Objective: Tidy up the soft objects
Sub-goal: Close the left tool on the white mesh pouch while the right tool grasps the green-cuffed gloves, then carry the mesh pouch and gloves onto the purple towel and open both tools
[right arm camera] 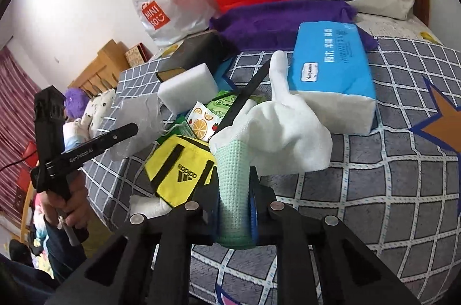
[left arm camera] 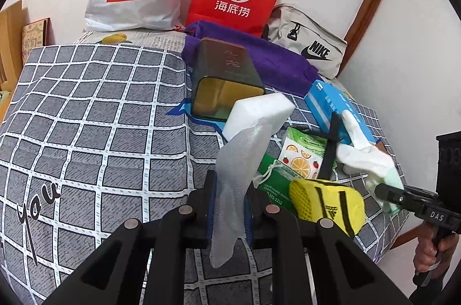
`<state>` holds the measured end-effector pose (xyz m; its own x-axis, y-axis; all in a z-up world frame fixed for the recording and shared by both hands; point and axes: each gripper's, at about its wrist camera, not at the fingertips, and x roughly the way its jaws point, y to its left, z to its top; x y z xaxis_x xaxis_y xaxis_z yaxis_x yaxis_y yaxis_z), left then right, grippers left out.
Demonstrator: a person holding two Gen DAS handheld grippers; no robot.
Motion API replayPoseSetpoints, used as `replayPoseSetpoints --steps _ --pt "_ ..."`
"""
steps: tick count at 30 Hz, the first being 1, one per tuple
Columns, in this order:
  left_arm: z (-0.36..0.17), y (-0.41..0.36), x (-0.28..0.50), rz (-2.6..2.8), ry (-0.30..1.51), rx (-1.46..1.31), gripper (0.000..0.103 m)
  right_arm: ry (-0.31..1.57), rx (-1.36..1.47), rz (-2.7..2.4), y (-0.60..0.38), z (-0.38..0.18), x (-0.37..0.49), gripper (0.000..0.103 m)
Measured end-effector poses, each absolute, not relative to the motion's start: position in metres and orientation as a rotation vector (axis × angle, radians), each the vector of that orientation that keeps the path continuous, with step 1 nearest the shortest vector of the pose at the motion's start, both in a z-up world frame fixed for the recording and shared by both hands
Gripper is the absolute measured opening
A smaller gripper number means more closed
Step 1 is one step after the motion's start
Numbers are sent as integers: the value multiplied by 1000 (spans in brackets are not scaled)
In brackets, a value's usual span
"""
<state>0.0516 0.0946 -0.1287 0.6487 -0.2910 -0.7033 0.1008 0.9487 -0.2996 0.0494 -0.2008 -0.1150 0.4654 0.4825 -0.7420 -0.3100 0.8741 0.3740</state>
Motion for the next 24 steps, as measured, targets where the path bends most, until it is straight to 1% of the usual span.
replayPoseSetpoints --steps 11,24 --pt "-94 90 48 -235 781 -244 16 851 148 483 -208 -68 32 15" --pt "-41 83 74 -231 741 -235 16 756 148 488 -214 -13 64 15"
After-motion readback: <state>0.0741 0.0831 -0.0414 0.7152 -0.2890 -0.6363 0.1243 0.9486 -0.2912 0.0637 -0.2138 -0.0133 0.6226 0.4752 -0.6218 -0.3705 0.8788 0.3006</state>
